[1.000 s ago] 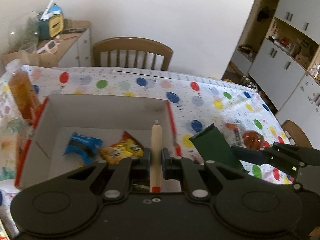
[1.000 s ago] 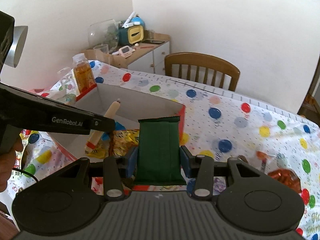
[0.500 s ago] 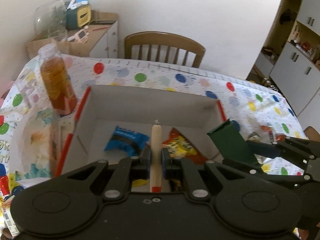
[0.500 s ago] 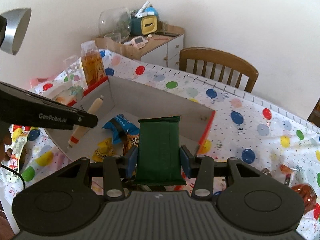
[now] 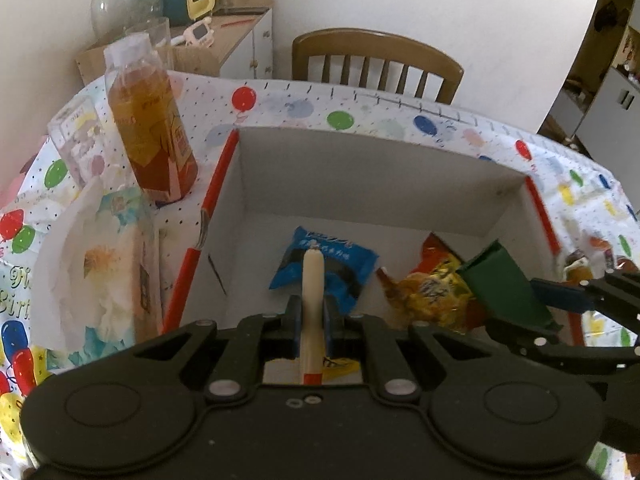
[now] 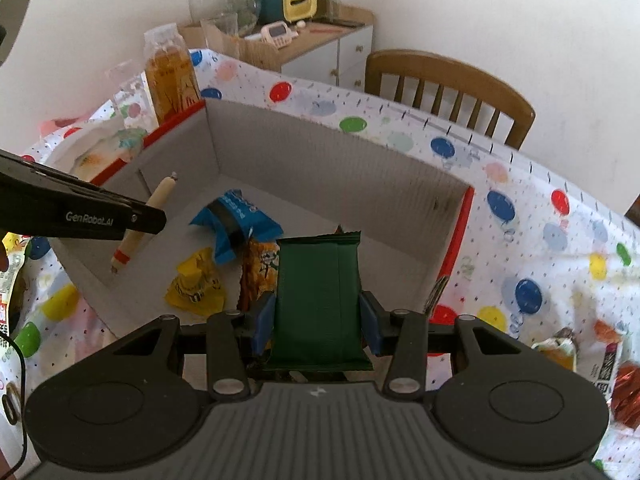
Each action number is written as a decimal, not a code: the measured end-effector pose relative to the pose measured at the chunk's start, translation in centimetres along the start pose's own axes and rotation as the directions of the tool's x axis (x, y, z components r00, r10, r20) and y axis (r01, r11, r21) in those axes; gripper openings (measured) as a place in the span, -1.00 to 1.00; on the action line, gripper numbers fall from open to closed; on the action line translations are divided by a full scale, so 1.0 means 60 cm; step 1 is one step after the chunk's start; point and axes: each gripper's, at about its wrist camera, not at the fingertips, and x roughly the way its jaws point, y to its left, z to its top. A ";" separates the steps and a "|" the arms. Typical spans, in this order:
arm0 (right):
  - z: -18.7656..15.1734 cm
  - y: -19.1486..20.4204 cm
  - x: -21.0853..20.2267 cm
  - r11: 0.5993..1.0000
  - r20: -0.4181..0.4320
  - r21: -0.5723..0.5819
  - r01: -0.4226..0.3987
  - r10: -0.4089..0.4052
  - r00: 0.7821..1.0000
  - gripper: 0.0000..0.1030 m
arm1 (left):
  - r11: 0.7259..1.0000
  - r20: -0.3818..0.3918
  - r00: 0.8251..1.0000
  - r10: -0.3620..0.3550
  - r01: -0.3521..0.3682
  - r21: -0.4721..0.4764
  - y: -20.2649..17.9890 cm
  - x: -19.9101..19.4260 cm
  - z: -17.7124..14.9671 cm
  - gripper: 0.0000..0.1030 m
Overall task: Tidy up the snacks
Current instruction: 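Carry the stick snack and green bar with both grippers over the red box, then open both grippers to drop the stick snack and green bar into the box, then move both tools back to the table toward the clear candy and white packet, then grasp the small clear-wrapped candy with the left gripper while the right grasps the white packet, then carry the clear candy and white packet with both grippers over the red box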
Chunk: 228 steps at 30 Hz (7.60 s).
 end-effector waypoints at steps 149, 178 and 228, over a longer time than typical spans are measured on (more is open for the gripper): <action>-0.182 -0.452 -0.026 0.941 0.057 0.338 0.032 -0.055 0.997 -0.11 | 0.998 0.020 0.998 -0.059 0.059 0.004 -0.436 0.129 -0.077 -0.50; -0.196 -0.426 -0.095 0.947 0.099 0.320 0.018 -0.053 0.994 -0.70 | 0.989 -0.012 0.989 -0.145 0.145 -0.006 -0.429 0.114 -0.070 -0.71; -0.163 -0.242 -0.171 0.976 0.076 0.216 -0.041 0.025 0.997 -0.86 | 0.988 0.165 0.978 -0.130 0.141 -0.056 -0.165 -0.120 -0.050 -0.71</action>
